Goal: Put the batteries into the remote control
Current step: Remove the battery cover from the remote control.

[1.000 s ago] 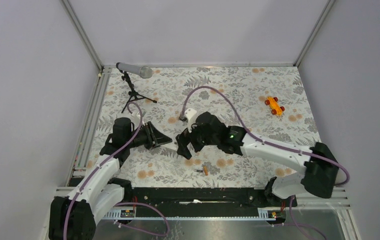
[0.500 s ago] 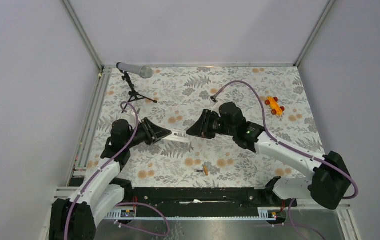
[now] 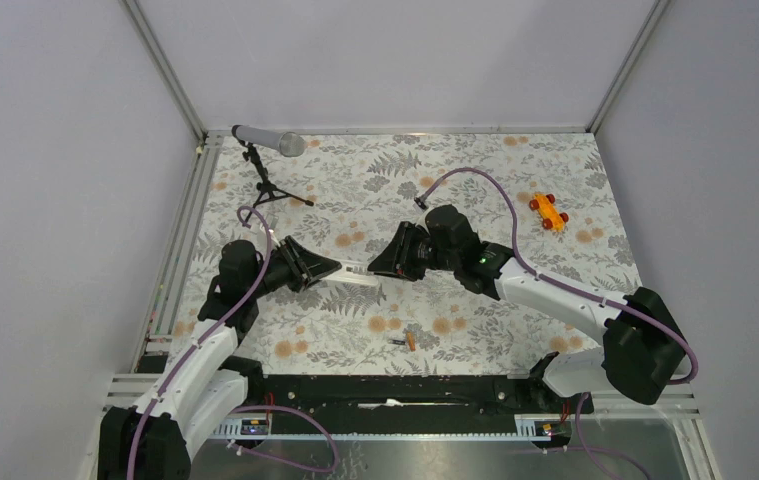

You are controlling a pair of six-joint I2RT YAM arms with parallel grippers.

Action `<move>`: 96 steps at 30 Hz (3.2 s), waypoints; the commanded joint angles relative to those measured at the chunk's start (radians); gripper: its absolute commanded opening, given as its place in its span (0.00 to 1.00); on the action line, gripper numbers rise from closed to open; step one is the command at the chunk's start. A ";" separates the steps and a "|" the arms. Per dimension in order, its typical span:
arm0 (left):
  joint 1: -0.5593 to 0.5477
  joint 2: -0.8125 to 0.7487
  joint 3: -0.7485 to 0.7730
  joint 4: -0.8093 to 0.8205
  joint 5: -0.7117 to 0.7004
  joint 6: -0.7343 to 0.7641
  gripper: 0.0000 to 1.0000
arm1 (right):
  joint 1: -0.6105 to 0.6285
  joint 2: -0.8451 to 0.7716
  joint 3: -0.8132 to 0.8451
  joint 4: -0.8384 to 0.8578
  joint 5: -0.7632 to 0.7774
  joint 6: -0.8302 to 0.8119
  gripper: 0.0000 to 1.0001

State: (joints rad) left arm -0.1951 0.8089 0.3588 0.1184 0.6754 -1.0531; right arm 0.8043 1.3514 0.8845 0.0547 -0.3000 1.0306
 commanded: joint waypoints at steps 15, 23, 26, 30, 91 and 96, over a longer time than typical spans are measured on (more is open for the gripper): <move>0.005 -0.022 0.084 -0.043 -0.014 -0.016 0.00 | 0.004 0.023 -0.023 0.104 0.069 0.006 0.39; 0.005 -0.019 0.093 -0.043 -0.009 -0.022 0.00 | 0.004 0.056 -0.015 0.111 0.054 -0.005 0.38; 0.005 -0.018 0.096 -0.043 -0.007 -0.024 0.00 | 0.004 0.070 -0.013 0.125 0.038 -0.004 0.35; 0.005 -0.016 0.094 -0.035 -0.003 -0.033 0.00 | 0.004 0.082 -0.005 0.113 0.043 -0.012 0.34; 0.005 0.002 0.097 0.112 0.124 -0.082 0.00 | 0.003 0.095 -0.056 0.312 -0.147 0.086 0.39; 0.005 0.010 0.093 0.112 0.140 -0.078 0.00 | 0.003 0.100 -0.080 0.426 -0.193 0.095 0.39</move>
State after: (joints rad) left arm -0.1745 0.8207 0.4194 0.0635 0.6998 -1.0668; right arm 0.7830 1.4406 0.8169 0.2897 -0.3634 1.0817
